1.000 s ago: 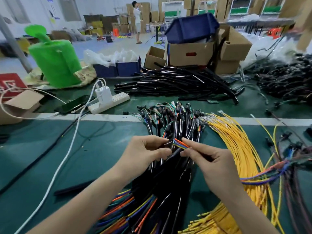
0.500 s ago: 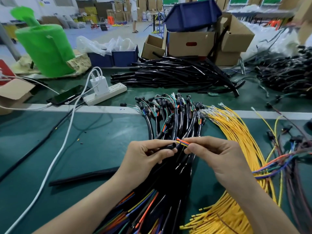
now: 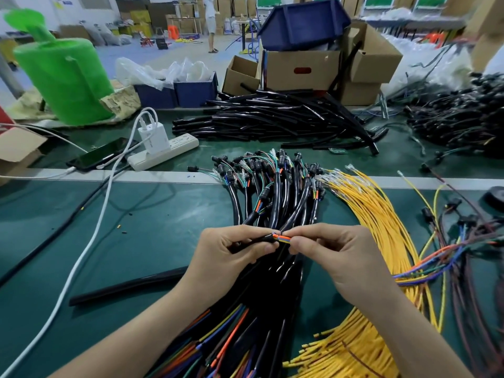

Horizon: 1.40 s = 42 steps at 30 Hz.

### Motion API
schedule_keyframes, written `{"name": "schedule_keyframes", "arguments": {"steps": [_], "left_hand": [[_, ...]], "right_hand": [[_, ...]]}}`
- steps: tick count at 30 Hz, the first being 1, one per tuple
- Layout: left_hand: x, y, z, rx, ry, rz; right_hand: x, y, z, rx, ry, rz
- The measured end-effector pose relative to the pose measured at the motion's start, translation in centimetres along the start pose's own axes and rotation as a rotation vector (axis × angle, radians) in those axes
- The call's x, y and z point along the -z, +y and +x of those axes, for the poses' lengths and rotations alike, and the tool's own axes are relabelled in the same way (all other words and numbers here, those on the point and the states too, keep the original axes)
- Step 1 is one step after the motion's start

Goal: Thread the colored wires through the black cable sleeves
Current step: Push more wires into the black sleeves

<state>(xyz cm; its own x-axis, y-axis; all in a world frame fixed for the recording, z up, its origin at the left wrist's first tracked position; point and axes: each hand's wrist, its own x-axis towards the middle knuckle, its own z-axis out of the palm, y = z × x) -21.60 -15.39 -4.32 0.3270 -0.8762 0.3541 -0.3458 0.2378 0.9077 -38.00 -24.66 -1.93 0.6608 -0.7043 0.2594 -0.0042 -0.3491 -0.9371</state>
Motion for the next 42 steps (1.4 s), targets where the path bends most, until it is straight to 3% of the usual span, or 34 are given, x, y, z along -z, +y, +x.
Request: {"name": "schedule_keyframes", "arguments": {"steps": [4, 18, 24, 29, 42], "left_hand": [[-0.1, -0.1, 0.0, -0.051, 0.011, 0.133], [-0.3, -0.1, -0.3, -0.188, 0.083, 0.260], [-0.3, 0.2, -0.3, -0.385, 0.014, 0.490], [0.0, 0.7, -0.1, -0.441, -0.055, 0.615], [0.4, 2.3, 0.5, -0.259, -0.204, 0.578]], "right_hand": [[0.3, -0.4, 0.0, -0.007, -0.002, -0.051], [0.3, -0.9, -0.3, -0.022, 0.036, -0.148], [0.6, -1.2, -0.5, 0.034, 0.008, -0.294], [0.8, -1.2, -0.6, 0.052, -0.032, -0.308], [1.3, -0.7, -0.4, 0.032, -0.082, -0.213]]}}
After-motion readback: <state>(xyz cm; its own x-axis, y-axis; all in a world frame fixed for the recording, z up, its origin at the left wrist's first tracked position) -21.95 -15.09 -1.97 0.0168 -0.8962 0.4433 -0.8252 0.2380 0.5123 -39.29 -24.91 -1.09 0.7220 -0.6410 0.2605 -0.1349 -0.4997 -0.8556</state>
